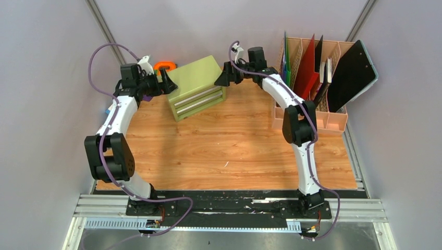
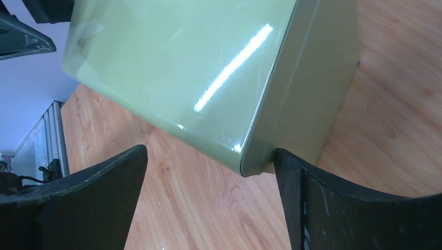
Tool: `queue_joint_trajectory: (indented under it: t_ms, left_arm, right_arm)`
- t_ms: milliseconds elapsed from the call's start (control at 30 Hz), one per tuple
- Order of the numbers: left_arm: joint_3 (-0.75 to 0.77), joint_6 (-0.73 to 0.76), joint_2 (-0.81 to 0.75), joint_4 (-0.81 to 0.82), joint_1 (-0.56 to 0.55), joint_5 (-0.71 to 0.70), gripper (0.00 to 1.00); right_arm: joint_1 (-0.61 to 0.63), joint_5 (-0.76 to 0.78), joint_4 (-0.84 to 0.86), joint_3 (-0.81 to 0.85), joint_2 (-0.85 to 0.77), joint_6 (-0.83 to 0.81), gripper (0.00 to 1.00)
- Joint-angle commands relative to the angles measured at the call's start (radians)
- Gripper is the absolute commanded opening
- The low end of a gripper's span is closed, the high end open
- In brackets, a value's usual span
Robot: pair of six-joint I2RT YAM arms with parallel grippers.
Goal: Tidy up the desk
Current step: Move the storage box to the corner of the board.
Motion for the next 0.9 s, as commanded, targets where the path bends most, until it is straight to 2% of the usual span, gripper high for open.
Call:
queue_joint_trajectory:
  t_ms: [0,300,633,767,867]
  left_arm:
    - [0.003,-0.008,0.04,0.047,-0.007,0.07,1.0]
    - [0.075,0.061,0.116,-0.032,-0.032,0.114,1.0]
    - [0.202,0.105,0.204,-0.124,-0.057,0.075,1.0]
    - [0.215,0.108,0.214,-0.142,-0.057,0.055,1.0]
    - [0.21,0.108,0.209,-0.142,-0.057,0.03,1.0]
  right_arm:
    - [0.004,-0.184,0.11,0.014,-0.01,0.069,0.91]
    - [0.025,-0.254,0.15,-0.125,-0.086,0.096,0.8]
    - [0.094,-0.201,0.172,-0.264,-0.195,0.065,0.77]
    - [0.093,-0.088,0.133,-0.279,-0.224,0.034,0.78]
    - [0.089,0.047,0.092,-0.3,-0.268,-0.03,0.87]
